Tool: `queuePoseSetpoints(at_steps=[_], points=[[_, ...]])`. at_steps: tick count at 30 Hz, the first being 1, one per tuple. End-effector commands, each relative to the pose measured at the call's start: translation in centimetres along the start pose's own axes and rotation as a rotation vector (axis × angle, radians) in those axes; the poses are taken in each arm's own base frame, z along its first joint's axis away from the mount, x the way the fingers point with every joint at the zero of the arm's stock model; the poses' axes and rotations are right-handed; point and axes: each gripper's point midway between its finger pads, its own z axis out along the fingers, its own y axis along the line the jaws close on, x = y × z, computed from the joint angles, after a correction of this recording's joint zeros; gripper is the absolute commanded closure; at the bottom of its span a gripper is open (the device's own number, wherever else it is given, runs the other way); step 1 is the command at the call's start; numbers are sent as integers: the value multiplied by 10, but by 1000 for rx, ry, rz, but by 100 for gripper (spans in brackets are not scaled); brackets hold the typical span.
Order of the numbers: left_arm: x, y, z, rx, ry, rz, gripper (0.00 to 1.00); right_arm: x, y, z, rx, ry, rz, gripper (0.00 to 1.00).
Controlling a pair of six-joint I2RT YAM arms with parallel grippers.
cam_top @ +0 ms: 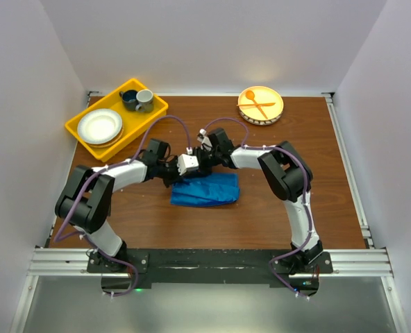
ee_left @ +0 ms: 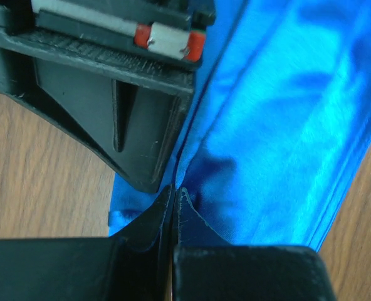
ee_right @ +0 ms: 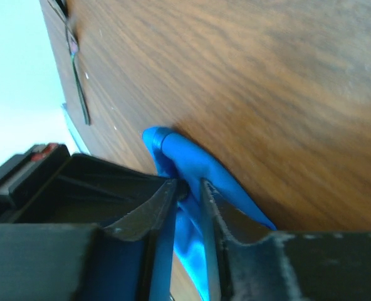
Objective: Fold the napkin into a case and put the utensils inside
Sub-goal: Fold the 2/3-rectangle-folded napkin at the center of the board.
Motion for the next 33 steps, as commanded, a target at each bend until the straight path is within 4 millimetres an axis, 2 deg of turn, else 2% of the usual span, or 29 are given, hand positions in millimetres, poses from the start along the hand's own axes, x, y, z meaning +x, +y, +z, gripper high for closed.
queuePoseSetpoints(at_steps=[1, 3, 4, 6, 7, 8, 9, 10, 11, 13, 15, 16, 18, 19, 21, 22, 23, 24, 25, 26, 27, 29, 30, 32, 33], points=[[29, -7, 6, 39, 84, -30, 100, 10, -33, -32, 153, 24, -12, 67], [31, -8, 6, 50, 87, -38, 100, 2, -24, -50, 116, 21, -43, 64], [33, -9, 6, 54, 92, -47, 100, -3, -10, -65, 79, 10, -77, 62], [34, -9, 8, 65, 96, -59, 100, -9, -13, -89, 68, 3, -141, 55], [36, -10, 8, 74, 100, -67, 100, -16, -2, -109, 32, -19, -177, 52], [37, -10, 9, 78, 104, -70, 100, -10, -4, -118, 28, -1, -185, 45], [39, -10, 10, 85, 111, -78, 100, -10, -4, -127, 15, -2, -273, 42], [42, -10, 10, 89, 116, -88, 100, -10, 6, -142, 6, -22, -348, 38], [42, -9, 11, 90, 117, -96, 100, -4, 7, -149, 14, -6, -399, 34], [46, -10, 12, 103, 129, -119, 100, 0, 17, -167, 8, -27, -622, 29], [47, -6, 14, 105, 132, -148, 100, 7, 21, -176, -1, -14, -873, 23], [48, -5, 13, 105, 133, -165, 100, 18, 28, -172, -10, 18, -967, 23], [49, -4, 15, 106, 138, -198, 100, 34, 28, -173, 25, 92, -1158, 23], [51, -4, 15, 111, 144, -215, 100, 52, 33, -166, 10, 139, -1227, 23], [55, -6, 15, 116, 153, -243, 100, 62, 38, -164, 14, 155, -1345, 24], [56, -8, 15, 123, 155, -254, 100, 76, 42, -155, 4, 188, -1392, 25], [57, -8, 15, 122, 155, -261, 100, 74, 41, -149, 40, 184, -1437, 25], [57, -9, 16, 127, 155, -268, 100, 86, 45, -139, 28, 207, -1478, 28], [56, -8, 17, 129, 156, -275, 100, 86, 50, -132, 30, 187, -1512, 30], [56, -8, 18, 135, 157, -275, 100, 88, 50, -126, 36, 184, -1543, 32], [57, -9, 17, 141, 164, -281, 100, 98, 44, -118, 57, 205, -1581, 33], [56, -6, 18, 141, 167, -277, 100, 99, 48, -106, 65, 170, -1672, 35], [57, -6, 18, 142, 171, -278, 100, 109, 38, -99, 83, 193, -1700, 36], [57, -6, 18, 145, 175, -276, 100, 111, 38, -89, 84, 173, -1763, 36], [56, -6, 18, 146, 174, -273, 100, 117, 29, -82, 93, 199, -1773, 36]])
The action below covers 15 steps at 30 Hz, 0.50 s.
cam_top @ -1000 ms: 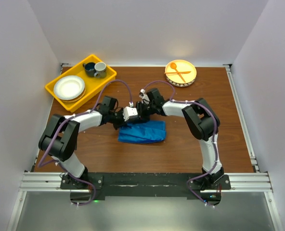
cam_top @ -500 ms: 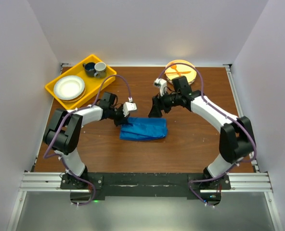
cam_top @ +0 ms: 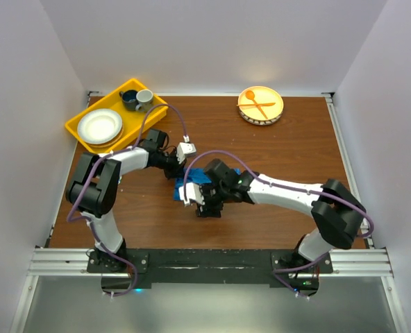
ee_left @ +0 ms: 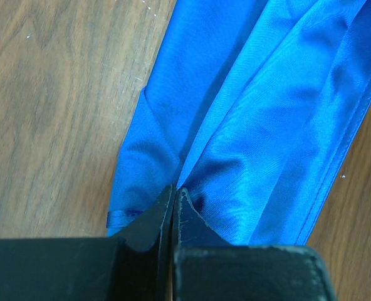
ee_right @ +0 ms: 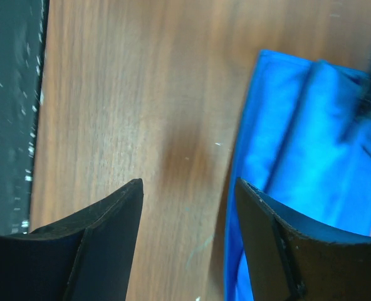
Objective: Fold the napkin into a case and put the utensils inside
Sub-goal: Fold the 2/3-rectangle-folded napkin at the center of the board.
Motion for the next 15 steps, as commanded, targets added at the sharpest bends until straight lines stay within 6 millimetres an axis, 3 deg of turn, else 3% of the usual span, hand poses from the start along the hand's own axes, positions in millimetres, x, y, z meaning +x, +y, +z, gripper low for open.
queuePoseSetpoints(at_steps=[1, 11, 15], points=[[67, -10, 5, 8, 217, -116, 100, -1, -25, 21, 143, 13, -185, 36], [67, -10, 5, 6, 216, -111, 100, 21, -48, 47, 241, 81, -228, 44], [66, -8, 5, 4, 216, -105, 100, 27, -59, 53, 284, 102, -236, 57]])
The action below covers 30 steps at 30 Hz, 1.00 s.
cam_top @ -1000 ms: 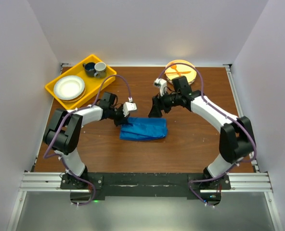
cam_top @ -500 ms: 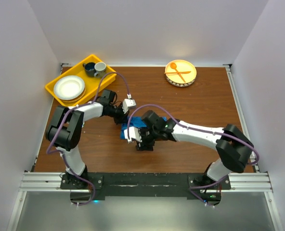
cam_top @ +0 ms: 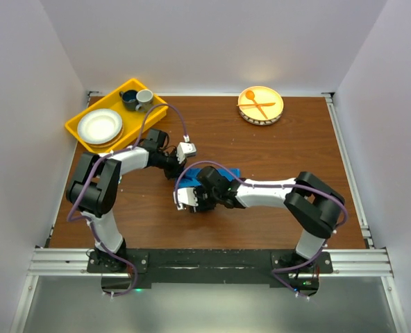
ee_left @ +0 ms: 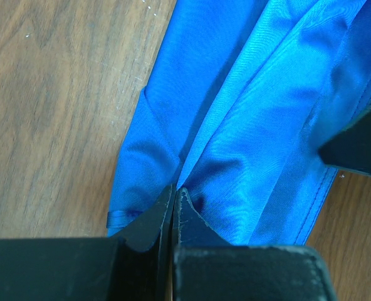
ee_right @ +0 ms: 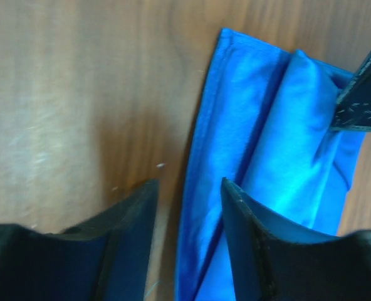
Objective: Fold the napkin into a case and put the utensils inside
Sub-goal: Fold the 2/3-rectangle-folded napkin at the center of the board.
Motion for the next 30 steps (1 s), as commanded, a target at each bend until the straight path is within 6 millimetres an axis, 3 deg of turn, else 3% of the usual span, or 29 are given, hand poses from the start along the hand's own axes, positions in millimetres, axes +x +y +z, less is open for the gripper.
queuePoseSetpoints(at_steps=[1, 2, 3, 6, 11, 16, 17, 19, 20, 23, 30], points=[[66, -8, 5, 0, 211, -99, 100, -1, -23, 8, 107, 8, -52, 61], [66, -8, 5, 0, 211, -96, 100, 0, -23, 9, 106, 11, -53, 66], [67, -9, 5, 2, 213, -95, 100, 1, -23, 8, 105, 10, -49, 80], [66, -9, 4, 1, 213, -86, 100, -11, -30, -2, 119, -17, -21, 100], [66, -9, 4, -1, 210, -83, 100, -29, -51, -23, 130, -79, 95, 100], [65, -8, 4, -2, 208, -76, 100, -14, -62, -27, 79, -80, 204, 100], [66, -8, 4, -1, 209, -75, 100, -10, -72, -29, 88, -82, 227, 100], [66, -9, 3, 0, 210, -71, 100, 0, -68, -24, 37, -66, 264, 100], [67, -9, 3, 1, 211, -69, 100, 0, -78, -26, 44, -73, 281, 100], [66, -9, 3, 2, 210, -68, 100, 6, -82, -23, -13, -71, 340, 100], [66, -11, 2, 7, 207, -61, 100, 19, -73, -2, -136, -36, 422, 100]])
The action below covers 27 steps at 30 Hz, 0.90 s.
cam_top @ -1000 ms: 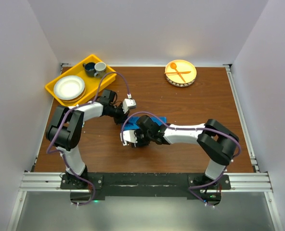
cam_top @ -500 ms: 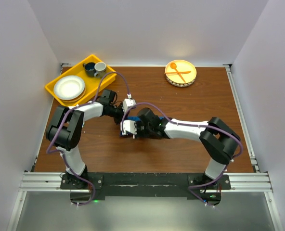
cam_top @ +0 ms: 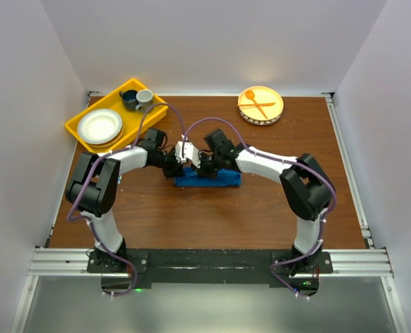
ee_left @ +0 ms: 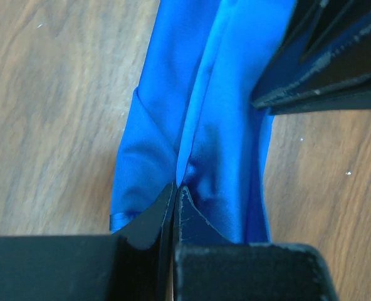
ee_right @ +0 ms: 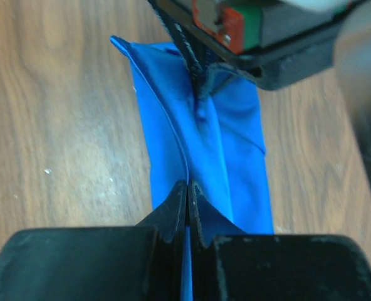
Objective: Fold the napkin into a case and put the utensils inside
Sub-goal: Fold the 2/3-rectangle-folded napkin at the center of the board.
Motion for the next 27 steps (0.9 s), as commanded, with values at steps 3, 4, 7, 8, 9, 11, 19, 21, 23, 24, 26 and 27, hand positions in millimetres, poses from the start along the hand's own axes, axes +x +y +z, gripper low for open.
queuePoseSetpoints(at_steps=[3, 4, 7, 8, 9, 11, 19, 21, 23, 24, 26, 27], points=[[61, -14, 3, 17, 199, -56, 100, 20, 15, 17, -130, 62, 131, 100], [58, -14, 2, 23, 187, -54, 100, 20, 11, 21, -125, 67, 147, 100], [49, -18, 1, 38, 157, -58, 100, 21, 9, 25, -137, 77, 174, 100], [47, -18, 0, 40, 148, -60, 100, 26, 10, 29, -142, 92, 202, 100], [46, -18, -1, 42, 147, -66, 100, 28, 8, 30, -145, 96, 221, 100], [45, -18, 0, 50, 145, -66, 100, 29, 6, 30, -160, 100, 256, 100], [59, -29, 0, 93, 174, -64, 100, 6, 5, -5, -78, -60, 278, 100], [60, -30, 0, 100, 176, -60, 100, -2, 4, -17, -33, -103, 286, 100], [61, -30, -1, 105, 177, -47, 100, 5, 5, -18, 3, -107, 290, 100], [62, -32, -1, 110, 179, -44, 100, 7, 4, -19, 18, -105, 289, 100], [63, -33, -1, 119, 183, -33, 100, 13, 6, -20, 21, -85, 282, 100], [64, -33, -1, 120, 185, -29, 100, 13, 7, -21, 18, -80, 277, 100]])
